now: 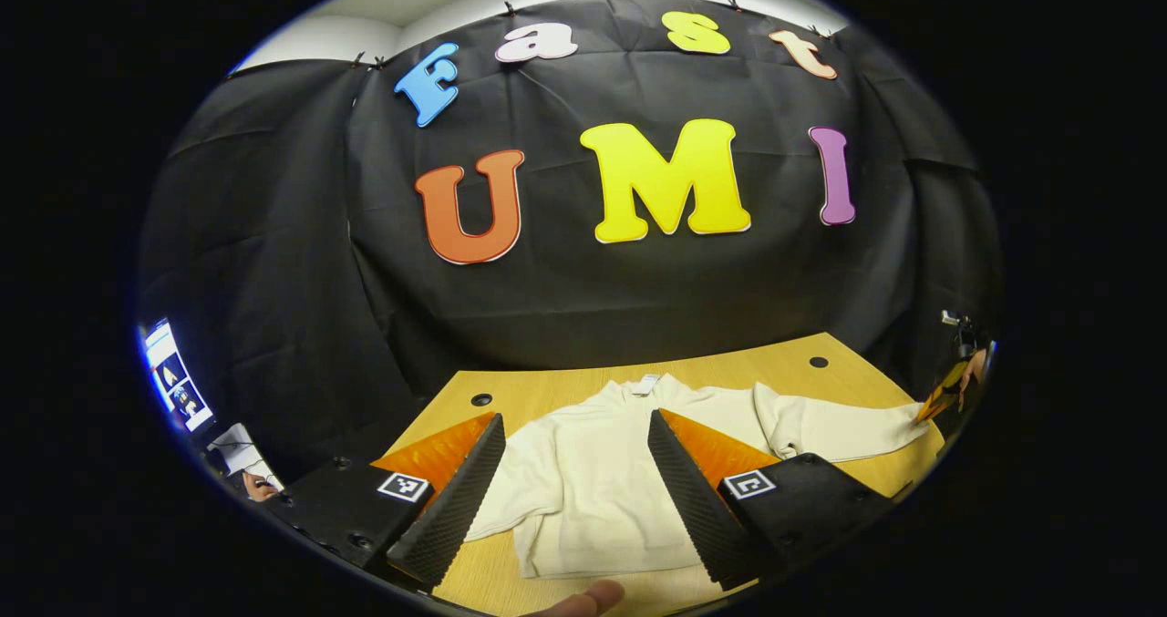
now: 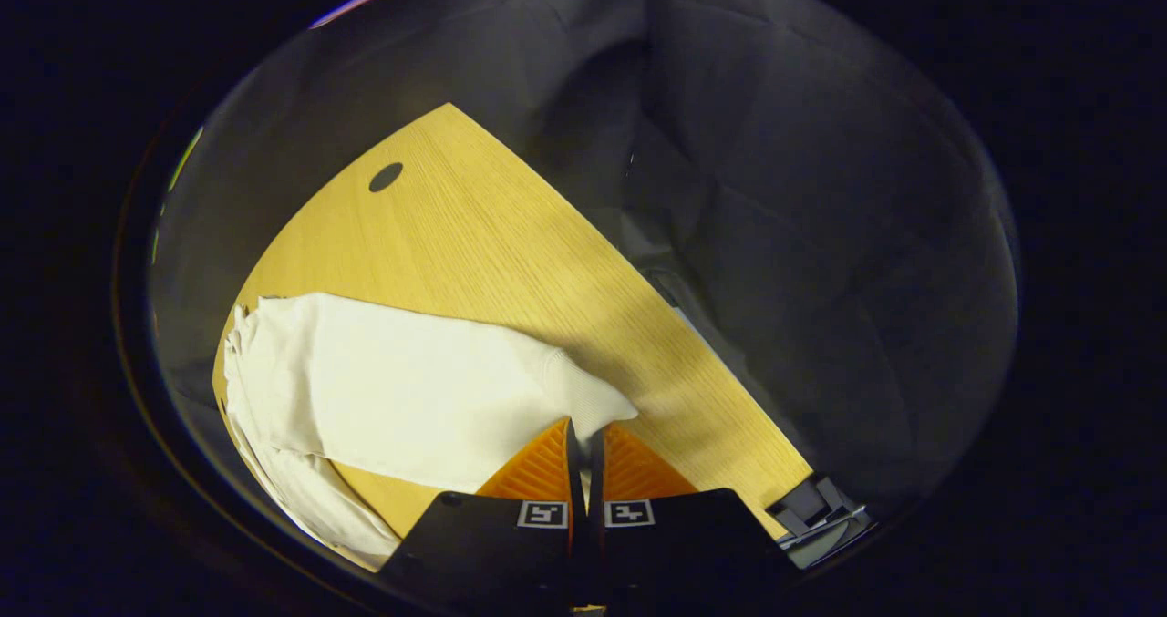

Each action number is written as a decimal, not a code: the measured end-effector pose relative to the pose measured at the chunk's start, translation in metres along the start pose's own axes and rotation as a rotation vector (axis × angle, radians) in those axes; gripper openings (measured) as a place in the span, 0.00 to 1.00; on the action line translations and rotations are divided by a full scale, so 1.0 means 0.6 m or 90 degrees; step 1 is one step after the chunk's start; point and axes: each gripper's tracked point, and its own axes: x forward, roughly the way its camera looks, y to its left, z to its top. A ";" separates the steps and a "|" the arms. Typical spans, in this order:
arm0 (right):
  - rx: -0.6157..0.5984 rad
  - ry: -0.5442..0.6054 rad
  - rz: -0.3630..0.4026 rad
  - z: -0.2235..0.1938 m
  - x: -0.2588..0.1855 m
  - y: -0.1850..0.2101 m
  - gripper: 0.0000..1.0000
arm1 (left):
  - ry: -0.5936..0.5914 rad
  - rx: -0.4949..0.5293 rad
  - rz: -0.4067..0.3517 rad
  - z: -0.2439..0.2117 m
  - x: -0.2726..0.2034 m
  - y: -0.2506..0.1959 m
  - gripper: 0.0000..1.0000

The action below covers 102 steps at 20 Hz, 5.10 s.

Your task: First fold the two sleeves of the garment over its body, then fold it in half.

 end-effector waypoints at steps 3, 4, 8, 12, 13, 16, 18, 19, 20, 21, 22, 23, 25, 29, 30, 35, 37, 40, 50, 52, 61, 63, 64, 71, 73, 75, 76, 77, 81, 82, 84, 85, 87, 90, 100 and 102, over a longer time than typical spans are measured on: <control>-0.022 -0.038 0.024 0.024 -0.070 0.053 0.00 | -0.011 -0.002 -0.010 -0.004 0.010 0.022 1.00; -0.039 -0.055 0.029 0.035 -0.092 0.075 0.00 | -0.013 -0.002 -0.011 -0.007 0.013 0.032 1.00; -0.096 -0.101 0.083 0.041 -0.191 0.197 0.00 | -0.012 -0.016 -0.008 -0.030 0.025 0.083 1.00; -0.202 -0.135 0.152 0.017 -0.272 0.365 0.00 | 0.009 -0.042 -0.019 -0.066 0.043 0.126 1.00; -0.228 -0.135 0.170 0.001 -0.283 0.411 0.00 | 0.015 -0.033 -0.022 -0.076 0.045 0.137 1.00; -0.301 -0.130 0.229 -0.053 -0.293 0.543 0.00 | 0.008 -0.015 0.001 -0.086 0.048 0.190 1.00; -0.342 -0.114 0.249 -0.096 -0.287 0.616 0.00 | 0.004 -0.007 0.004 -0.095 0.045 0.212 1.00; -0.364 -0.106 0.262 -0.116 -0.281 0.654 0.00 | 0.002 0.005 0.009 -0.100 0.042 0.226 1.00; -0.386 -0.098 0.270 -0.136 -0.280 0.690 0.00 | 0.000 0.014 0.014 -0.105 0.038 0.238 1.00; -0.407 -0.084 0.282 -0.178 -0.273 0.737 0.00 | 0.001 0.017 0.017 -0.114 0.035 0.250 1.00; -0.425 -0.071 0.294 -0.210 -0.267 0.777 0.00 | 0.007 0.016 0.014 -0.125 0.030 0.257 1.00; -0.447 -0.055 0.304 -0.245 -0.257 0.811 0.00 | 0.016 0.016 0.013 -0.137 0.025 0.262 1.00; -0.488 -0.031 0.315 -0.301 -0.232 0.868 0.00 | 0.028 0.025 0.019 -0.153 0.018 0.272 1.00; -0.557 0.024 0.330 -0.424 -0.179 0.965 0.00 | 0.033 0.027 0.026 -0.172 -0.001 0.294 1.00; -0.570 0.030 0.336 -0.448 -0.164 0.988 0.00 | 0.037 0.026 0.029 -0.179 -0.005 0.297 1.00; -0.586 0.036 0.313 -0.514 -0.082 1.049 0.00 | 0.062 0.022 0.036 -0.215 -0.017 0.322 1.00; -0.572 0.042 0.298 -0.523 -0.056 1.058 0.00 | 0.073 0.023 0.043 -0.230 -0.019 0.336 1.00; -0.570 0.042 0.285 -0.536 -0.034 1.066 0.00 | 0.091 0.020 0.073 -0.253 -0.013 0.379 1.00; -0.552 0.024 0.330 -0.528 -0.115 1.039 0.70 | 0.179 -0.033 0.172 -0.364 -0.008 0.478 1.00; -0.544 0.013 0.345 -0.516 -0.143 1.022 0.92 | 0.208 -0.068 0.197 -0.394 -0.014 0.493 1.00; -0.559 -0.038 0.372 -0.468 -0.267 0.775 0.99 | 0.352 -0.214 0.328 -0.518 -0.053 0.550 1.00; -0.559 -0.041 0.367 -0.474 -0.278 0.709 0.99 | 0.382 -0.262 0.350 -0.545 -0.051 0.555 1.00; -0.552 -0.043 0.360 -0.474 -0.282 0.679 0.99 | 0.396 -0.288 0.356 -0.557 -0.048 0.555 1.00; -0.479 -0.013 0.317 -0.496 -0.269 0.580 0.99 | 0.433 -0.329 0.355 -0.584 -0.014 0.577 0.95; -0.450 -0.003 0.323 -0.499 -0.272 0.581 0.98 | 0.443 -0.335 0.349 -0.588 -0.010 0.576 0.94; -0.435 0.007 0.321 -0.503 -0.269 0.576 0.98 | 0.457 -0.358 0.341 -0.592 -0.011 0.573 0.93; -0.430 0.010 0.319 -0.503 -0.268 0.573 0.98 | 0.464 -0.367 0.338 -0.591 -0.012 0.573 0.92; -0.428 0.009 0.319 -0.505 -0.268 0.569 0.98 | 0.476 -0.371 0.332 -0.593 -0.012 0.573 0.90; -0.413 0.004 0.312 -0.498 -0.252 0.548 0.98 | 0.524 -0.388 0.320 -0.596 -0.014 0.573 0.81; -0.402 0.015 0.311 -0.502 -0.247 0.541 0.98 | 0.533 -0.398 0.318 -0.596 -0.014 0.573 0.80; -0.386 0.027 0.306 -0.505 -0.237 0.525 0.98 | 0.548 -0.420 0.314 -0.596 -0.012 0.569 0.67; -0.384 0.028 0.303 -0.503 -0.233 0.517 0.98 | 0.555 -0.428 0.310 -0.595 -0.011 0.569 0.51; -0.384 0.025 0.300 -0.500 -0.227 0.506 0.98 | 0.559 -0.451 0.300 -0.593 -0.006 0.560 0.43; -0.383 0.024 0.296 -0.495 -0.221 0.493 0.98 | 0.563 -0.470 0.295 -0.590 0.000 0.557 0.16; -0.395 0.029 0.277 -0.492 -0.193 0.437 0.98 | 0.560 -0.390 0.286 -0.508 0.013 0.556 0.06; -0.390 0.033 0.278 -0.484 -0.185 0.424 0.98 | 0.545 -0.373 0.281 -0.464 0.026 0.551 0.06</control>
